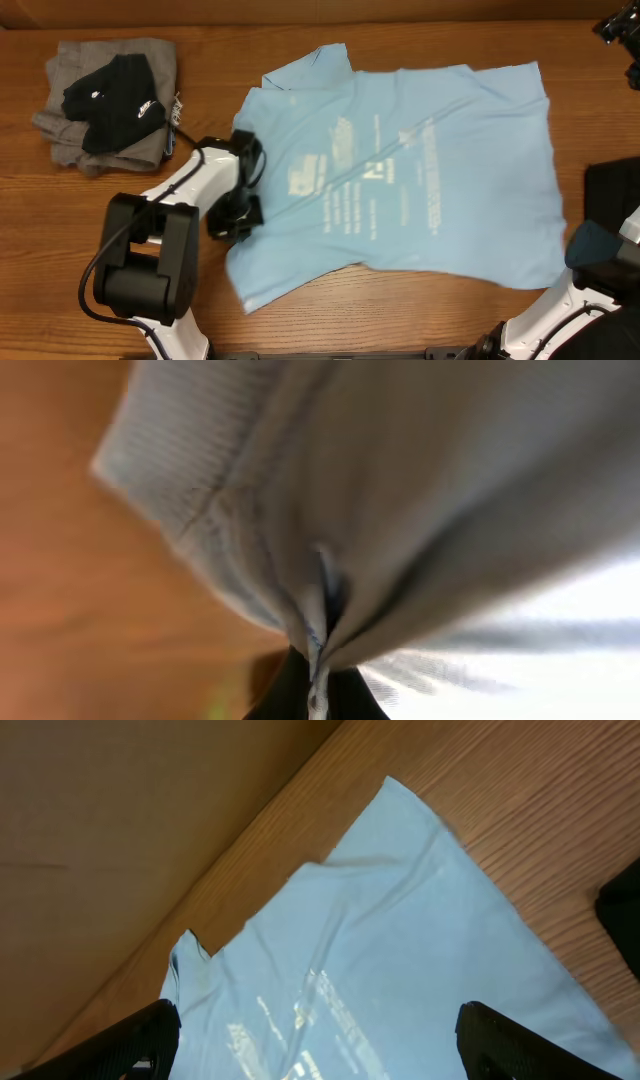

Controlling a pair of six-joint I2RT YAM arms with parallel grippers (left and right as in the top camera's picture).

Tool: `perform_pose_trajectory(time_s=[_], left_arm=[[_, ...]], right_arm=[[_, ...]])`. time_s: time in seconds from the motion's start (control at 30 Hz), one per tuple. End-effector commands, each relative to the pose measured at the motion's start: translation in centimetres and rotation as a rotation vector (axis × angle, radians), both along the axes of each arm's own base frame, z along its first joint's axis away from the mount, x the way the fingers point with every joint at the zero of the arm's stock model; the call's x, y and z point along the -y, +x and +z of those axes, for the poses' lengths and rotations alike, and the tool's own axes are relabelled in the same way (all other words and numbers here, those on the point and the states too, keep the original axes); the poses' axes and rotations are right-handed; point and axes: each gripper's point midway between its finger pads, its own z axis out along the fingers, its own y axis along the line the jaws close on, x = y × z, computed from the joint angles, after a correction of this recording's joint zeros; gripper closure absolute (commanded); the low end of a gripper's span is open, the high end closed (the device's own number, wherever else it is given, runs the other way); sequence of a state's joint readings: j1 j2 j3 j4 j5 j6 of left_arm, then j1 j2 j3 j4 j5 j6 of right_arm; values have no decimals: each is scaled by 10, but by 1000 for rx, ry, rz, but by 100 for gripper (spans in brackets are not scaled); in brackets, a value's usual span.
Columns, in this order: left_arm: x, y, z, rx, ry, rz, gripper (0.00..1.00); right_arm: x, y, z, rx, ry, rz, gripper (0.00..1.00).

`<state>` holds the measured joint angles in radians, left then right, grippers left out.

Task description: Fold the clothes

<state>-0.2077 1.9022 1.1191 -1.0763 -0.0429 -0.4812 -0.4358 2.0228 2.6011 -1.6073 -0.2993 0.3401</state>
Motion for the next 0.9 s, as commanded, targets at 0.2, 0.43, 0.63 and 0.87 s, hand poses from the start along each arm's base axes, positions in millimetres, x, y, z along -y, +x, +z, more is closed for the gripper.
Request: perform_pose_trajectory(time_s=[0.2, 0.43, 0.63, 0.87], left_arm=[[-117, -16, -2, -69, 101, 341, 96], [-105, 8, 0, 28, -98, 275, 74], [-88, 45, 41, 183, -217, 180, 49], [-80, 82, 117, 411, -291, 110, 20]], right_arm=[[-3, -2, -29, -87, 37, 7, 9], [-19, -1, -73, -208, 46, 64, 10], [-34, -5, -146, -370, 70, 92, 20], [-53, -49, -248, -594, 160, 118, 26]])
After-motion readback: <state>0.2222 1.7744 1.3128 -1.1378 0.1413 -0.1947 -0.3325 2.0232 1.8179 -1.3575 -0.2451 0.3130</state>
